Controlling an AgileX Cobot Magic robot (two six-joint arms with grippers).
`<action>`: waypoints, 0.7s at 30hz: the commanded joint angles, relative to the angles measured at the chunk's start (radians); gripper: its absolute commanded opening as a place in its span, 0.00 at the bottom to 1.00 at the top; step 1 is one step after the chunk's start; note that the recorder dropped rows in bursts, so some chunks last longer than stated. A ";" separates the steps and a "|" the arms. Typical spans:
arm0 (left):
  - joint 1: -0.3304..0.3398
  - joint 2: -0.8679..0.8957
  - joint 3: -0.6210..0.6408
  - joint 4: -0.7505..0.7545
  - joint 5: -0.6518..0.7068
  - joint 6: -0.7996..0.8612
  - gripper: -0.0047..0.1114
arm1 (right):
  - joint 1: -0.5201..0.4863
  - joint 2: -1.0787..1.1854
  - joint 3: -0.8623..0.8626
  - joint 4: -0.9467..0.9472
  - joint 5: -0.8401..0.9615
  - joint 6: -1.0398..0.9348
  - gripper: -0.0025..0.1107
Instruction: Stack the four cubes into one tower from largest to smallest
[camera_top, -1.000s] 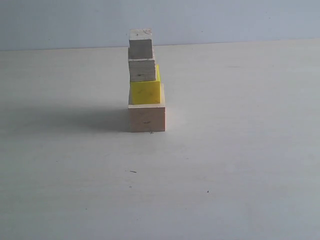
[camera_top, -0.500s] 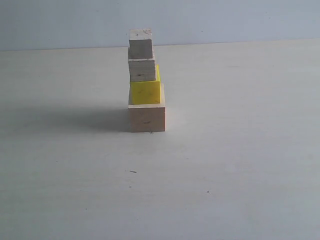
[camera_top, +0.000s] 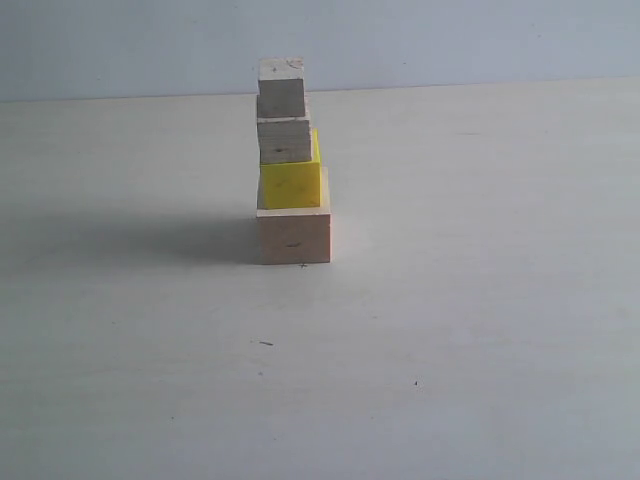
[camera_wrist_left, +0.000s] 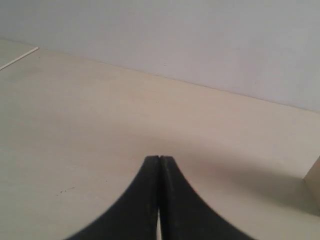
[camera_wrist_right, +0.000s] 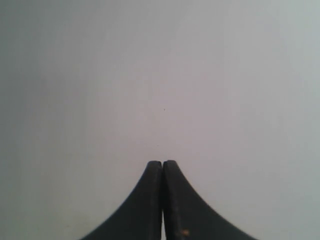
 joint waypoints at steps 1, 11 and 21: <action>0.001 -0.006 0.009 0.005 0.007 -0.007 0.04 | -0.004 -0.002 0.008 -0.003 0.002 0.005 0.02; -0.002 -0.006 0.009 0.005 0.053 0.020 0.04 | -0.004 -0.002 0.008 -0.003 0.002 0.005 0.02; -0.002 -0.006 0.009 0.005 0.068 0.042 0.04 | -0.004 -0.002 0.008 0.001 0.002 0.005 0.02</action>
